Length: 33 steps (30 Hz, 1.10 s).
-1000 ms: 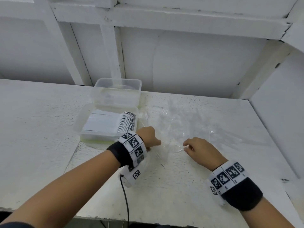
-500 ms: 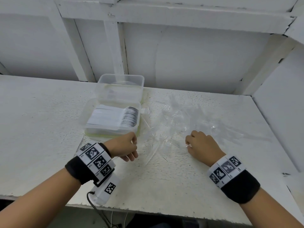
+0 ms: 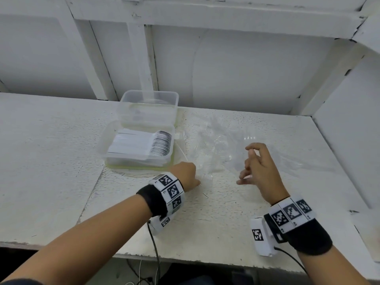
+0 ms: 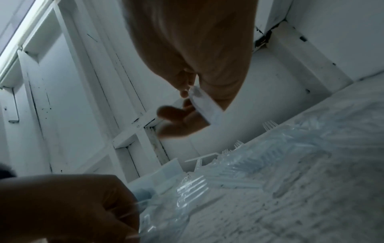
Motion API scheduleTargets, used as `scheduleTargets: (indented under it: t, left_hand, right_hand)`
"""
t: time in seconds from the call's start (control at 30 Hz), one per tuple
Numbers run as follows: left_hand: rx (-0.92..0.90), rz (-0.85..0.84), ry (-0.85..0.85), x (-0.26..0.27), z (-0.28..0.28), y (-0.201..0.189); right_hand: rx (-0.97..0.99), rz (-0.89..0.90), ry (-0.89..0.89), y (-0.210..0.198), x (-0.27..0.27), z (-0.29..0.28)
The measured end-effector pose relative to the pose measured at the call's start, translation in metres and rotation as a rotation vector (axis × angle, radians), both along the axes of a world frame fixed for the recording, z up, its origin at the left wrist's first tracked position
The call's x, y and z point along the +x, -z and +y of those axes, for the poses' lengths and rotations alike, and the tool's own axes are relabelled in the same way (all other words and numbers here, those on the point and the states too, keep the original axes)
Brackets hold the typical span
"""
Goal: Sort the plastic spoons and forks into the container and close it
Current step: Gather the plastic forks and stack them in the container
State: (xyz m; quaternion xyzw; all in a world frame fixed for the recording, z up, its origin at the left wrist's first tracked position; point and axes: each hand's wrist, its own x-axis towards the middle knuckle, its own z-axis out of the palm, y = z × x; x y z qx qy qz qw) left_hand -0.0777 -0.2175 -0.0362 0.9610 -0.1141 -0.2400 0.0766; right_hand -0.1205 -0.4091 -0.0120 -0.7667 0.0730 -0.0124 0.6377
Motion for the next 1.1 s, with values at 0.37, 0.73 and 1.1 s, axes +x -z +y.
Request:
scheduleTargets:
  t: [0.37, 0.73, 1.1]
  left_hand:
    - [-0.577, 0.299, -0.293, -0.019, 0.035, -0.025]
    - [-0.68, 0.148, -0.542, -0.043, 0.116, -0.024]
    - [-0.702, 0.113, -0.526, -0.048, 0.118, -0.009]
  right_hand:
    - [-0.567, 0.033, -0.178, 0.011, 0.021, 0.002]
    - [-1.316, -0.296, -0.909, 0.019, 0.077, 0.067]
    - [-1.18, -0.536, -0.887, 0.033, 0.071, 0.058]
